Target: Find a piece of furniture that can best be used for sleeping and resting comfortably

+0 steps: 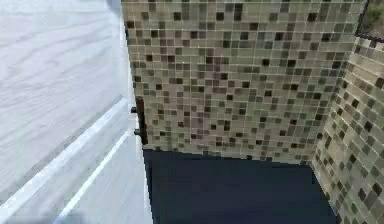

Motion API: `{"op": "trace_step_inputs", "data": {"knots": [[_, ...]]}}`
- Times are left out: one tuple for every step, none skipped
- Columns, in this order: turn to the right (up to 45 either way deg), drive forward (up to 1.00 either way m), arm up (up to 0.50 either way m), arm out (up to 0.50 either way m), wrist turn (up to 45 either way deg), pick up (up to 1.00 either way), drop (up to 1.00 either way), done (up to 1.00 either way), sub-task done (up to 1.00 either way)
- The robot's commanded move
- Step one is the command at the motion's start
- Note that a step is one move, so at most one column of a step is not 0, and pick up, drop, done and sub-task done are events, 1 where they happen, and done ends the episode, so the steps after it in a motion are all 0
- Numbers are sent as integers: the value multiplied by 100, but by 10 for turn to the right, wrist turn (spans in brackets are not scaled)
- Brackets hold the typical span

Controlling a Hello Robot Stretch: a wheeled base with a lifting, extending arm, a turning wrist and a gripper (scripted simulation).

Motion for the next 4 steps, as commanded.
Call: {"op": "trace_step_inputs", "data": {"knots": [[0,100,0,0,0,0,0,0,0],[120,0,0,0,0,0,0,0,0],[0,10,0,0,0,0,0,0,0],[-450,0,0,0,0,0,0,0,0]]}}
